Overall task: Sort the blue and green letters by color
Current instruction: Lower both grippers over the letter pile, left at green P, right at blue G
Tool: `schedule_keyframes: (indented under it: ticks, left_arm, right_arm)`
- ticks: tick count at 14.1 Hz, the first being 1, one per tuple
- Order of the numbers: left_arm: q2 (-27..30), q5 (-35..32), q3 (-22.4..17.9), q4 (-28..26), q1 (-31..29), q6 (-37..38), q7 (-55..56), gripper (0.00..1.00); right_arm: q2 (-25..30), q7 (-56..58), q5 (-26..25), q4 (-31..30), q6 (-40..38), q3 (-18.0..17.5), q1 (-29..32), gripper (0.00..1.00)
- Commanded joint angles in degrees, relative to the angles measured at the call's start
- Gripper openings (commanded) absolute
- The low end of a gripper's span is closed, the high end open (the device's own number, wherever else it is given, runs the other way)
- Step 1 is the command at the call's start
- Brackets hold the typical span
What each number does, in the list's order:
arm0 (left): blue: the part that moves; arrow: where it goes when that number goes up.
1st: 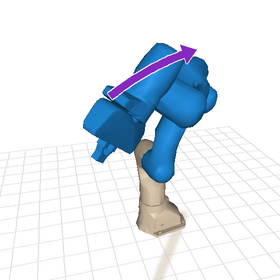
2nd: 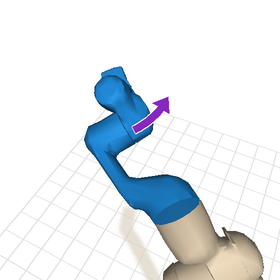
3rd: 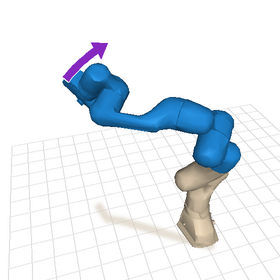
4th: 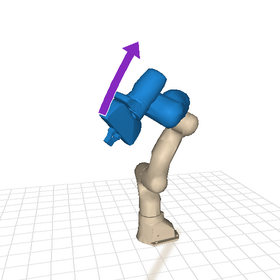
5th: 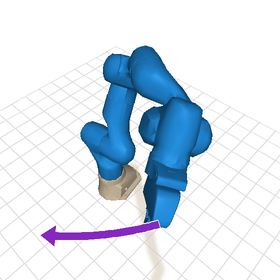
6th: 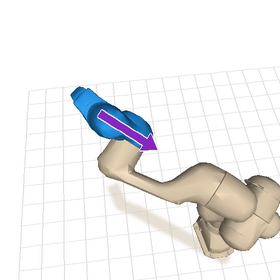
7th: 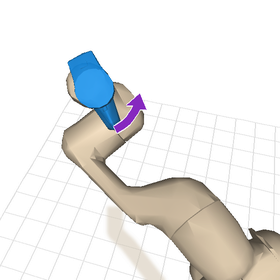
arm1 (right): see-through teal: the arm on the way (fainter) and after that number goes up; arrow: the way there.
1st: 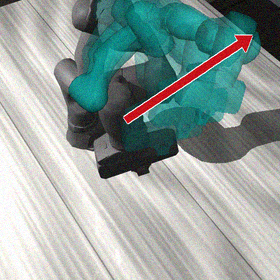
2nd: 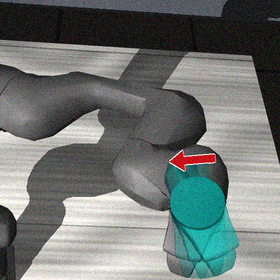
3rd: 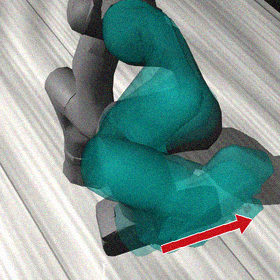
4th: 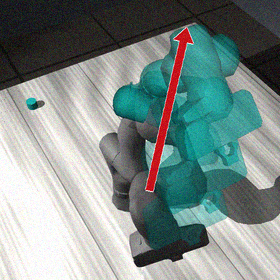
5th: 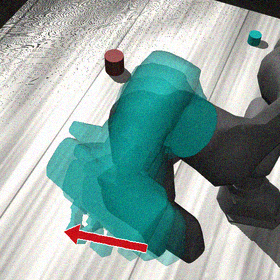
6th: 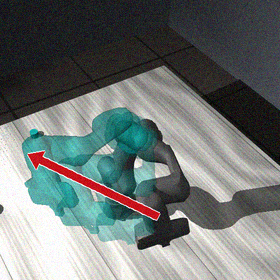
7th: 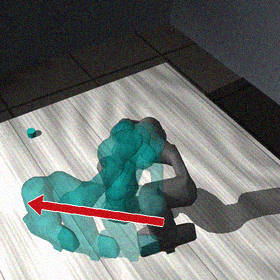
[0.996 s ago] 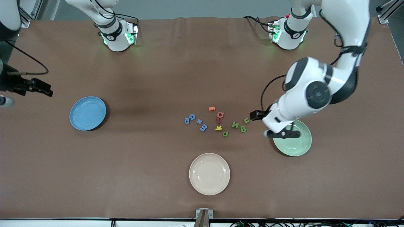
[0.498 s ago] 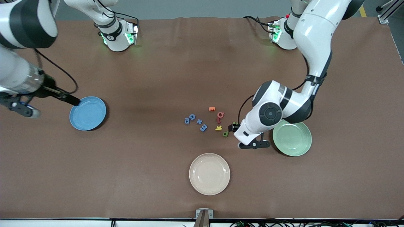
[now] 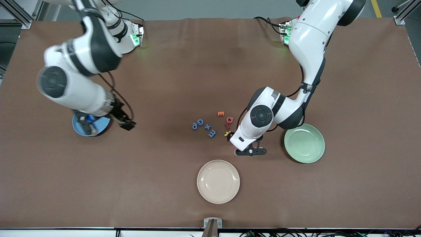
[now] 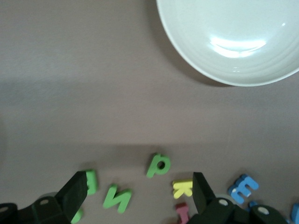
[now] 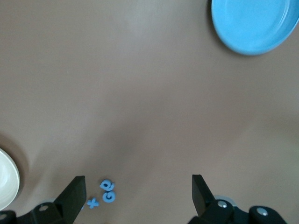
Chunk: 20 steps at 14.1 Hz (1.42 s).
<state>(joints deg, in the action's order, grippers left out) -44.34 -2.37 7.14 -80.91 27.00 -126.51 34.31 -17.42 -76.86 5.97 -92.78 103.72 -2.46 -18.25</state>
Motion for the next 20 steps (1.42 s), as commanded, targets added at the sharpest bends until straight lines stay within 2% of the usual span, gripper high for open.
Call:
schedule_keyframes:
  ticks: [1,5,7,10,17,20]
  left_arm:
    - [-2.6,-1.0,-1.3,2.2,1.7,-2.8,1.1,0.99]
    - [-5.3,-1.0,-1.3,2.1,1.7,-7.4,1.1,0.98]
    - [-5.8,-1.1,-1.3,2.0,1.8,-7.4,1.1,0.91]
    - [-5.8,-1.9,-1.3,1.6,2.5,-7.4,1.1,0.83]
    - [-6.3,-2.7,-1.3,0.4,3.0,-7.0,1.0,0.82]
    - [-6.5,-2.7,-1.3,-0.1,2.8,-6.9,0.9,0.81]
  right_arm:
    - [-5.9,-9.7,-0.8,2.2,5.0,0.6,-5.5,1.00]
    - [-15.2,-20.4,-3.2,6.7,9.7,0.7,-10.7,1.00]
    - [-19.6,-23.7,-3.5,10.6,11.1,0.7,-11.4,1.00]
    - [-23.3,-27.1,-4.1,11.6,16.7,0.7,-12.3,1.00]
    - [-26.1,-29.1,-5.3,11.0,19.8,0.9,-15.2,0.99]
    - [-25.5,-29.9,-5.3,7.9,20.1,1.0,-16.7,0.99]
